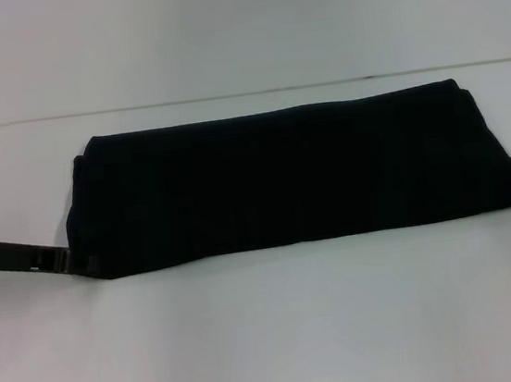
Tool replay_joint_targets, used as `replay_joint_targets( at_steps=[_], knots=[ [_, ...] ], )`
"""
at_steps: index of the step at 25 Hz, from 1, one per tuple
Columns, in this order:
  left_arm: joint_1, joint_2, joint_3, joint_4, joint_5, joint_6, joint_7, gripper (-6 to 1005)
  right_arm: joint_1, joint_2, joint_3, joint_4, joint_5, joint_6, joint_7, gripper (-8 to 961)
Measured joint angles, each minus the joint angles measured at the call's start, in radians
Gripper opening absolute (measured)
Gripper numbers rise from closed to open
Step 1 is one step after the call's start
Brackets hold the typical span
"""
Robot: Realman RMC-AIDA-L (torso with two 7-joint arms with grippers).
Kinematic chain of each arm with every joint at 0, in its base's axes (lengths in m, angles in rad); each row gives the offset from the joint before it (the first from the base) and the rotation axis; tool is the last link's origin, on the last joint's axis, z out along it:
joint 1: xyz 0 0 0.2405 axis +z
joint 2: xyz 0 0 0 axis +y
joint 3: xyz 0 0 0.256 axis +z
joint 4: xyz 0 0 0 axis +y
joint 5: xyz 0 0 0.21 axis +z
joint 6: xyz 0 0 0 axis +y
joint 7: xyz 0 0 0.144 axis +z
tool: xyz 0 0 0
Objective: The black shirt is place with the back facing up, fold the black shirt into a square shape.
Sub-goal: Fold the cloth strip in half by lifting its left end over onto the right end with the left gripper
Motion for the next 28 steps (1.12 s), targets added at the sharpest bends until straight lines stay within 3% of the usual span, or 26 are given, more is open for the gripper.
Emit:
replay_joint_targets(
  at_steps=[4, 7, 12, 28],
  knots=[
    [0.006, -0.001, -0.001, 0.000, 0.001, -0.001, 0.008, 462, -0.001, 0.000, 0.000, 0.000, 0.000, -0.001, 0.000, 675],
    [0.008, -0.002, -0.001, 0.000, 0.001, -0.009, 0.011, 221, -0.001, -0.004, -0.001, 0.000, -0.006, -0.005, 0.000, 675],
    [0.007, -0.002, -0.002, -0.015, -0.003, -0.013, 0.023, 4, -0.002, -0.009, -0.002, 0.000, -0.023, -0.010, 0.000, 675],
    [0.000, 0.008, -0.029, -0.020, -0.009, -0.003, 0.034, 3, -0.003, -0.020, 0.001, -0.001, -0.079, -0.003, 0.027, 674]
  ],
)
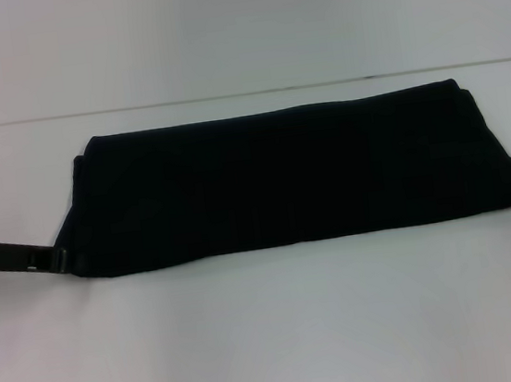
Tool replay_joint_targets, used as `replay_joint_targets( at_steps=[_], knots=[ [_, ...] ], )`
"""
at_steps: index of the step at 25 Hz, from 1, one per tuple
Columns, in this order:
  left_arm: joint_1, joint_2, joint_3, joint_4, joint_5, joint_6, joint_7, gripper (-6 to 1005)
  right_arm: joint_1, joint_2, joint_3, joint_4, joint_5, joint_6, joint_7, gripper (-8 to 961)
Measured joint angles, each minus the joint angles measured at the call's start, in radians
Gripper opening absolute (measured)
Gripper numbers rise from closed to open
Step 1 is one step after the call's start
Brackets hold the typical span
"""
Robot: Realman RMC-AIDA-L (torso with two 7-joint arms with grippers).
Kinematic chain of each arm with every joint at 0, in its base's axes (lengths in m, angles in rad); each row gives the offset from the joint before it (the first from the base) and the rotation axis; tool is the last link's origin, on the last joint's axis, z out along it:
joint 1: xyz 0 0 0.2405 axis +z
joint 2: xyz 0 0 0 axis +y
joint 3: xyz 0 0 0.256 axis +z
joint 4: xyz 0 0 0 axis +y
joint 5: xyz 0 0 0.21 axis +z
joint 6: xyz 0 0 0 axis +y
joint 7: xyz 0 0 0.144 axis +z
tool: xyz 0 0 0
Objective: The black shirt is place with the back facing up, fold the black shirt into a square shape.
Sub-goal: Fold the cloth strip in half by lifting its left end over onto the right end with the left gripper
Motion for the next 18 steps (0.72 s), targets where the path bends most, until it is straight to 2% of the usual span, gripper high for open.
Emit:
replay_joint_targets(
  at_steps=[7, 13, 18],
  knots=[
    [0.000, 0.004, -0.001, 0.005, 0.000, -0.001, -0.004, 3, 0.002, -0.003, 0.000, -0.003, -0.006, 0.001, 0.012, 674],
    [0.001, 0.006, -0.001, 0.014, 0.000, 0.002, -0.003, 3, 0.026, -0.014, -0.004, 0.003, -0.085, 0.016, 0.055, 673],
    [0.002, 0.006, -0.001, 0.014, -0.001, -0.002, -0.001, 3, 0.058, 0.007, -0.027, 0.013, -0.129, 0.056, 0.061, 665]
  ],
)
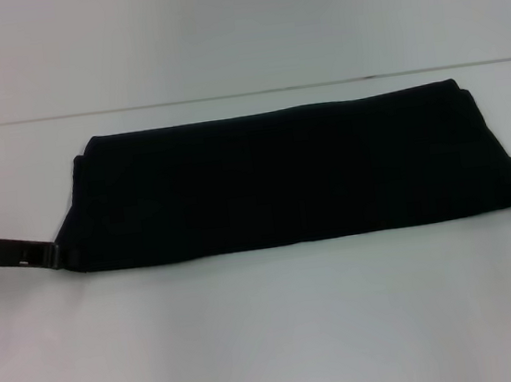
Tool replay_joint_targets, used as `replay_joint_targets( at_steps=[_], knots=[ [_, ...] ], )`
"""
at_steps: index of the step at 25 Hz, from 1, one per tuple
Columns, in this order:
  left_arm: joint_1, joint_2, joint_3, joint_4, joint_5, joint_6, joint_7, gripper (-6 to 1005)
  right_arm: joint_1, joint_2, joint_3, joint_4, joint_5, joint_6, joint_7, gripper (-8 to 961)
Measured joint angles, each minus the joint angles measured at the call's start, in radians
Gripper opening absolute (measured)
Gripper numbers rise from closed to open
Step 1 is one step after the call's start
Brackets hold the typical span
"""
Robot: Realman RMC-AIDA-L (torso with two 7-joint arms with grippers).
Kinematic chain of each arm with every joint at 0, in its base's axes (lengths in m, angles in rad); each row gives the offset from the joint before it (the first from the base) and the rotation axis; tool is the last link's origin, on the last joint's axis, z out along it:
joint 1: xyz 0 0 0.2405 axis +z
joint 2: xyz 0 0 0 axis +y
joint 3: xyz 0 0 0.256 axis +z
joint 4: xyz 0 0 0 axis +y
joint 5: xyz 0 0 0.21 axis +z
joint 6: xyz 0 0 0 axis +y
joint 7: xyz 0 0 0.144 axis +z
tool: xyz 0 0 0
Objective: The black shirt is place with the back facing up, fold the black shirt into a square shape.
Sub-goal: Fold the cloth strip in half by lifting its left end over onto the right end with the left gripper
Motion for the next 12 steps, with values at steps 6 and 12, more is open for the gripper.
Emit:
replay_joint_targets(
  at_steps=[6, 12],
  knots=[
    [-0.001, 0.000, 0.000, -0.003, 0.000, -0.004, 0.000, 2, 0.022, 0.018, -0.029, 0.012, -0.002, 0.032, 0.000, 655],
    [-0.002, 0.000, 0.000, -0.004, 0.000, -0.007, 0.000, 2, 0.023, 0.018, -0.031, 0.025, -0.002, 0.028, -0.005, 645]
  ],
)
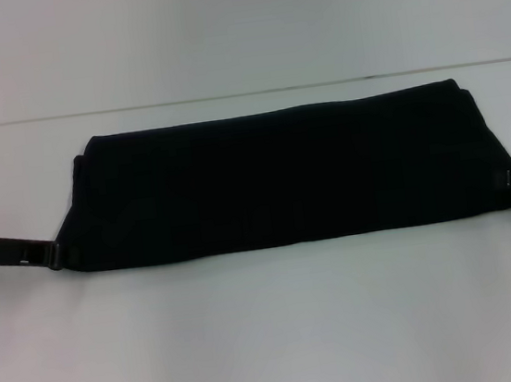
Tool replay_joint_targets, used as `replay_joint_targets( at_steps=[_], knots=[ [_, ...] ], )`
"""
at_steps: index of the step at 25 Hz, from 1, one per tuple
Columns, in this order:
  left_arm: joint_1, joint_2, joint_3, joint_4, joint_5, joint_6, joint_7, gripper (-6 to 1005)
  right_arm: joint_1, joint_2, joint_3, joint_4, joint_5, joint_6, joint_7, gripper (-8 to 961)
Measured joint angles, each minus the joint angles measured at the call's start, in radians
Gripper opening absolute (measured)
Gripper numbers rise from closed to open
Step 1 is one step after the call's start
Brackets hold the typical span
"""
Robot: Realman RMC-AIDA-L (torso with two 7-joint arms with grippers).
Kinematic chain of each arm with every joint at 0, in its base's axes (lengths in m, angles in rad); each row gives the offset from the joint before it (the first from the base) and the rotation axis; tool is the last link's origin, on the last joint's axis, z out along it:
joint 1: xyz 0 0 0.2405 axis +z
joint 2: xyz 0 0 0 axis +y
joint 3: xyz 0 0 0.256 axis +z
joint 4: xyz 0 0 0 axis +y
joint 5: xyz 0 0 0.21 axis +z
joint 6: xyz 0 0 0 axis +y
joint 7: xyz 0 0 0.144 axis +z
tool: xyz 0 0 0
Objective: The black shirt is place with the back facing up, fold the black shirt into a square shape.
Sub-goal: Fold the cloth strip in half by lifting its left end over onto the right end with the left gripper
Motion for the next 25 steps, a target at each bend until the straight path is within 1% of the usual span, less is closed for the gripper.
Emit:
replay_joint_targets(
  at_steps=[1, 7, 12, 17, 25],
  knots=[
    [0.000, 0.000, 0.000, 0.000, 0.000, 0.000, 0.000, 2, -0.001, 0.000, -0.004, 0.001, 0.000, -0.003, -0.005, 643],
    [0.000, 0.000, 0.000, 0.000, 0.000, 0.000, 0.000, 2, -0.010, 0.001, -0.011, -0.008, 0.005, -0.023, -0.019, 397],
    [0.004, 0.000, -0.016, 0.003, 0.000, 0.000, 0.000, 2, -0.012, -0.003, -0.004, -0.011, 0.008, -0.048, -0.024, 162],
    [0.009, 0.000, -0.026, 0.002, 0.001, 0.000, 0.000, 2, -0.014, -0.005, -0.001, -0.011, 0.009, -0.054, -0.025, 10],
    [0.014, 0.000, -0.029, 0.005, 0.005, 0.003, 0.004, 3, -0.029, -0.007, 0.003, -0.013, 0.012, -0.071, -0.027, 9]
  ],
)
